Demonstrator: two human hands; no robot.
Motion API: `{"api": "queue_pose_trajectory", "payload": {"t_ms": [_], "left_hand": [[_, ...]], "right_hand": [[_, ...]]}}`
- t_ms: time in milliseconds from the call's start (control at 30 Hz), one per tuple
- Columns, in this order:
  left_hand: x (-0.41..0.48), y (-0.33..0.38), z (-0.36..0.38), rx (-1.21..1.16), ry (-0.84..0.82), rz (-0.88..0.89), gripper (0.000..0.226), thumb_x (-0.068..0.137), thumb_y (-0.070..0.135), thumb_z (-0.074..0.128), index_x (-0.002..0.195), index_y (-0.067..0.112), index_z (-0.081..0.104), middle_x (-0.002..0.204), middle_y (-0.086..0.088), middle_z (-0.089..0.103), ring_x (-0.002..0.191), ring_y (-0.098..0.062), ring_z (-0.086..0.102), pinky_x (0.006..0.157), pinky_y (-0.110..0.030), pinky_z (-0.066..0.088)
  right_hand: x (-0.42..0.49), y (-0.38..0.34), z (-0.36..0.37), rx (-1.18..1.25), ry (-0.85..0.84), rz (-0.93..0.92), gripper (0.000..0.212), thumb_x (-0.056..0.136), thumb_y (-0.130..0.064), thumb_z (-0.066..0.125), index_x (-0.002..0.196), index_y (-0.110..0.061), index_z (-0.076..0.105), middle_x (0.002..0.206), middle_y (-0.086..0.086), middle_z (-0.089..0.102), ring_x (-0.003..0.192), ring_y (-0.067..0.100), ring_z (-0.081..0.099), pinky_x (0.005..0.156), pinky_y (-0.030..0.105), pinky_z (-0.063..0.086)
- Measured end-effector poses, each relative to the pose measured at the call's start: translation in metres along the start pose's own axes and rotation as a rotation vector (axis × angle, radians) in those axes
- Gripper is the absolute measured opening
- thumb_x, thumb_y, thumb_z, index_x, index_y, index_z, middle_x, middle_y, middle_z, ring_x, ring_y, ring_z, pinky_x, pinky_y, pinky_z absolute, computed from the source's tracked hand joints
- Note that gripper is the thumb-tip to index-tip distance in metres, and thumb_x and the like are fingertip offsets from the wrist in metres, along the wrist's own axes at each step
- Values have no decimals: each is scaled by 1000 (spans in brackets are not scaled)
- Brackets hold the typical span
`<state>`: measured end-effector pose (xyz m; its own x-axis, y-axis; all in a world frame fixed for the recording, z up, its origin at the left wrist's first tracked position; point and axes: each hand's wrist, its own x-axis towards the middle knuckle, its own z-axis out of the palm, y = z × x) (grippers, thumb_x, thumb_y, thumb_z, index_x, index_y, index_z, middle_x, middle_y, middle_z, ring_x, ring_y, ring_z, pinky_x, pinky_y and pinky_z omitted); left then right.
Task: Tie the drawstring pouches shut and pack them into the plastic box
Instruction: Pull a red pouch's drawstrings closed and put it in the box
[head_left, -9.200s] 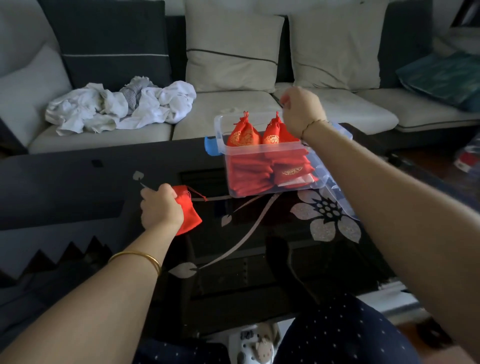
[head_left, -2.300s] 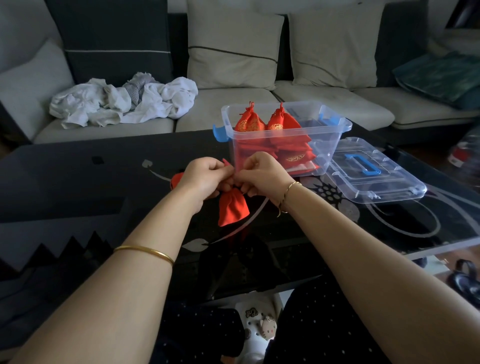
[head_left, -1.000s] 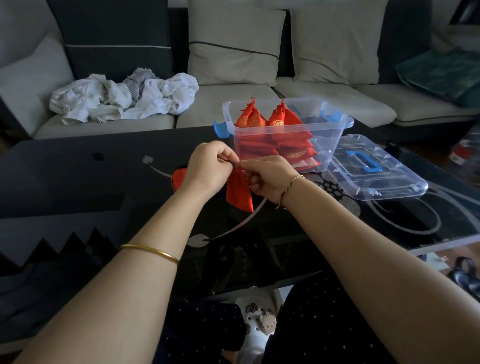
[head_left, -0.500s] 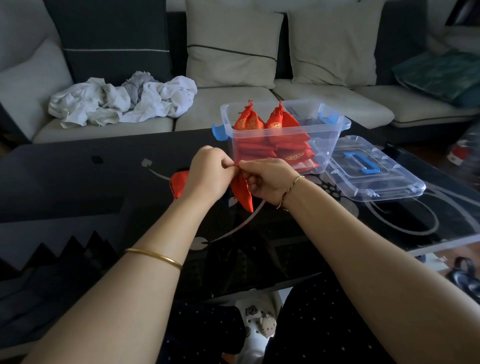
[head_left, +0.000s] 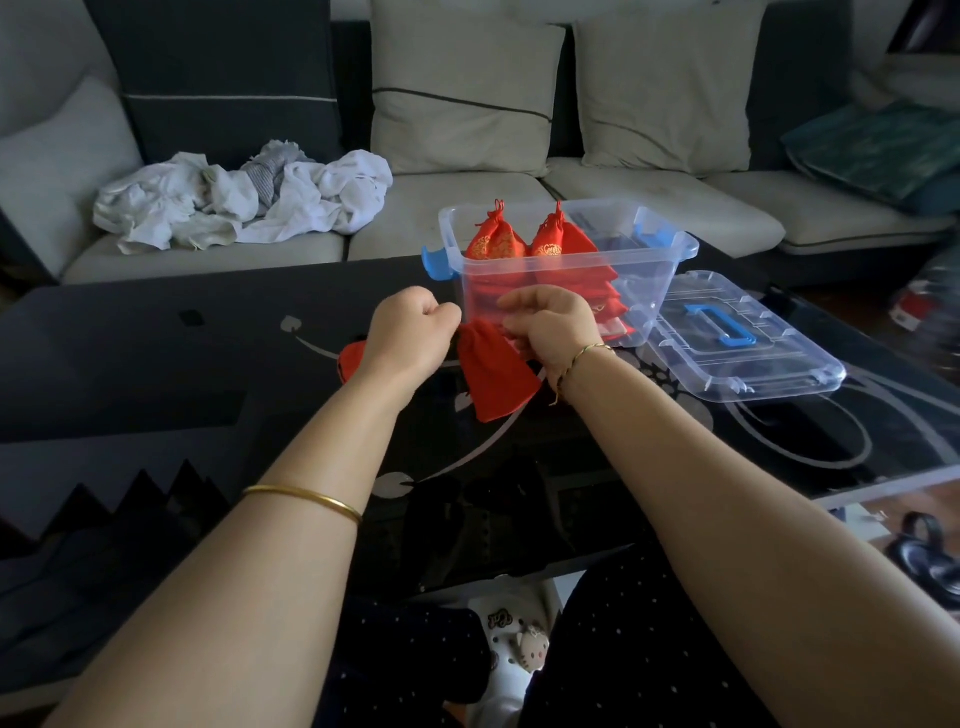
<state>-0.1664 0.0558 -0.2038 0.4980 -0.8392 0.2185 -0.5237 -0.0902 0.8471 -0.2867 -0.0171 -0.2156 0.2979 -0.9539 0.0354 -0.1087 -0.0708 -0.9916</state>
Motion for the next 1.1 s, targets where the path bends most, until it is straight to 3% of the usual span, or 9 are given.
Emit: {"api": "queue_pose_trajectory", "payload": {"t_ms": [100, 267, 400, 600, 700, 767, 933, 1000, 1100], "left_hand": [[0, 4, 3, -144, -17, -97, 12, 84, 14, 44, 73, 12, 48, 74, -13, 48, 69, -21, 47, 63, -35, 42], [7, 3, 4, -272, -22, -233, 21, 84, 14, 44, 63, 12, 41, 65, -6, 52, 58, -17, 53, 63, -33, 50], [14, 11, 13, -465, 7, -281, 23, 85, 11, 45, 62, 11, 45, 62, -2, 54, 55, -11, 54, 58, -25, 51], [23, 28, 23, -607, -1, -277, 17, 84, 7, 51, 68, 9, 56, 51, 3, 57, 46, -7, 54, 53, -22, 50], [32, 33, 25, -604, 40, -232, 18, 87, 8, 54, 70, 11, 56, 54, 0, 56, 48, -11, 54, 52, -23, 48], [39, 33, 25, -588, 99, -209, 19, 88, 7, 53, 70, 12, 53, 53, 1, 56, 48, -11, 52, 55, -24, 48], [51, 16, 25, -409, 271, -175, 22, 91, 8, 47, 71, 13, 54, 67, -2, 57, 57, -10, 55, 64, -27, 52], [56, 2, 25, -241, 311, -175, 18, 92, 11, 46, 88, 8, 63, 86, -7, 63, 79, -19, 62, 78, -34, 54], [55, -25, 20, 156, 240, -175, 26, 93, 12, 46, 111, 8, 64, 110, -12, 63, 96, -23, 59, 77, -32, 48]], "right_hand": [[-2, 4, -1, -140, 4, -56, 27, 84, 1, 55, 75, -24, 62, 78, -4, 61, 69, 10, 56, 65, 26, 51], [-14, 3, -7, -28, -246, -2, 8, 94, -25, 52, 93, -23, 60, 88, -2, 62, 80, 14, 63, 66, 26, 58], [-15, 4, -14, -404, -207, -127, 50, 79, -34, 71, 121, -14, 52, 113, 0, 58, 102, 16, 59, 88, 33, 52], [-13, -9, -35, -529, -5, -248, 17, 81, -21, 69, 81, -4, 65, 78, 12, 66, 74, 32, 63, 71, 44, 54], [2, -26, -49, -454, 73, -228, 19, 80, -19, 69, 88, -1, 67, 86, 15, 69, 81, 32, 66, 79, 47, 54], [24, -42, -56, -380, 146, -219, 22, 80, -17, 69, 93, 1, 67, 92, 22, 69, 84, 36, 66, 80, 47, 54], [91, -78, -56, -570, 265, -180, 17, 82, -20, 63, 85, -4, 67, 78, 10, 62, 77, 27, 61, 63, 17, 52], [105, -79, -52, -766, 249, -72, 19, 84, -24, 61, 92, -7, 64, 83, 7, 58, 84, 24, 54, 63, 20, 45], [109, -70, -53, -958, 248, 51, 31, 87, -22, 55, 116, -11, 59, 118, 11, 59, 116, 31, 48, 82, 32, 40]]}}
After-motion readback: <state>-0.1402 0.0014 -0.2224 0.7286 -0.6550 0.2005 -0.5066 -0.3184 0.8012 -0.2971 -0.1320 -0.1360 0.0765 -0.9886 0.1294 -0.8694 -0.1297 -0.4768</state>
